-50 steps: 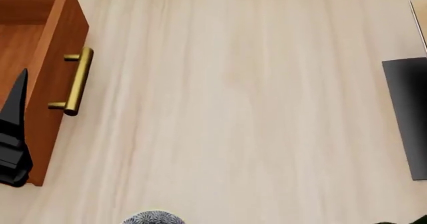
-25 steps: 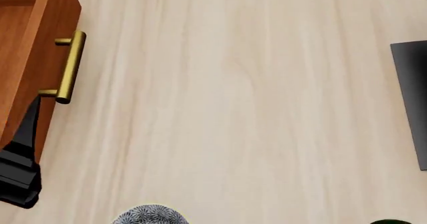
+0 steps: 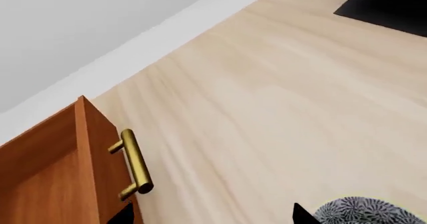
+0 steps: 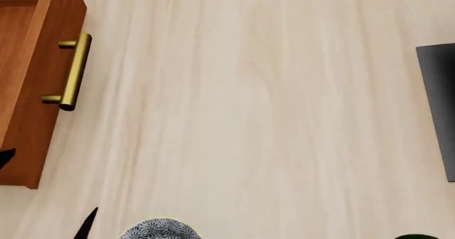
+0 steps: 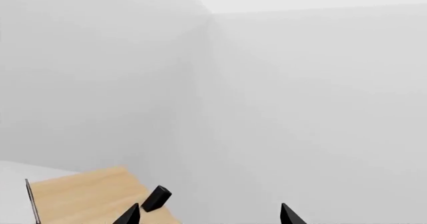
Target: Put the bowl in the bottom drawer of the cabinet.
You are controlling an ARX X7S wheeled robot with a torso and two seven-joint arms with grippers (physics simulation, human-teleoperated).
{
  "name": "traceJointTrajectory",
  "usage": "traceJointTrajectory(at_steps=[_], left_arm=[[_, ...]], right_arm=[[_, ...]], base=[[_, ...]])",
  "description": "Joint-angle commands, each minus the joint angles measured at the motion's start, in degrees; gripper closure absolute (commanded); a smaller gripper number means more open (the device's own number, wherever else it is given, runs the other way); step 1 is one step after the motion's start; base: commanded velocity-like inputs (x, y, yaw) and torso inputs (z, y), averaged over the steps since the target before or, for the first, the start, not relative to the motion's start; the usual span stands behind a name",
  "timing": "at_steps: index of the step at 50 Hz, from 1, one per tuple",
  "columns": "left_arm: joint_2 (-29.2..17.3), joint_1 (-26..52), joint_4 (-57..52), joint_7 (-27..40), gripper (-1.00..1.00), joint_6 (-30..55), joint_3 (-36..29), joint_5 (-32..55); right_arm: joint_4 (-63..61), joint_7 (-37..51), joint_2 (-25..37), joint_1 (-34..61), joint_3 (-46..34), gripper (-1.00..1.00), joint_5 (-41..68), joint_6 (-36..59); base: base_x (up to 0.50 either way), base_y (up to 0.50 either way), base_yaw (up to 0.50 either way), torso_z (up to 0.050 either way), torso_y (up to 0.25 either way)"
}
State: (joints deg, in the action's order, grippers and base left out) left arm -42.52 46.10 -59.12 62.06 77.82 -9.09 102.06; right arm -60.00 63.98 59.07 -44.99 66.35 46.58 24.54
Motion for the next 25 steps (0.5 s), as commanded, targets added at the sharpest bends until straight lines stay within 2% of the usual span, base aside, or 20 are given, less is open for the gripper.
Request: traceJointTrajectory(at_steps=[1,8,15,20,25], left_arm=[[-0.7,0.7,-0.3,6.2,-1.0,1.6,-2.8,8.2],[-1.9,2.7,-0.3,12.3,-1.0,0.5,-6.9,13.4],[-0.2,0.9,-0.3,16.1,-1.0,1.6,-10.5,15.5],[2.6,-2.3,0.2,15.0,-1.0,4.4,-10.6,12.8],[3.7,-1.3,1.6,13.4,-1.0,5.4,-10.5,12.1]], right_arm=[[0.0,1.6,0.7,0.0,-2.9,-1.0,-1.2,-0.7],[0.0,2.8,1.8,0.0,-3.9,-1.0,-1.0,-0.9],[0.0,3.0,2.0,0.0,-3.5,-1.0,-0.4,-1.0],[0.0,3.0,2.1,0.0,-3.7,-1.0,-0.5,-1.1],[0.0,2.9,2.3,0.0,-3.2,-1.0,0.1,-0.6]], base=[[0.0,0.0,0.0,0.0,0.0],[0.0,0.0,0.0,0.0,0.0],[0.0,0.0,0.0,0.0,0.0],[0.0,0.0,0.0,0.0,0.0],[0.0,0.0,0.0,0.0,0.0]])
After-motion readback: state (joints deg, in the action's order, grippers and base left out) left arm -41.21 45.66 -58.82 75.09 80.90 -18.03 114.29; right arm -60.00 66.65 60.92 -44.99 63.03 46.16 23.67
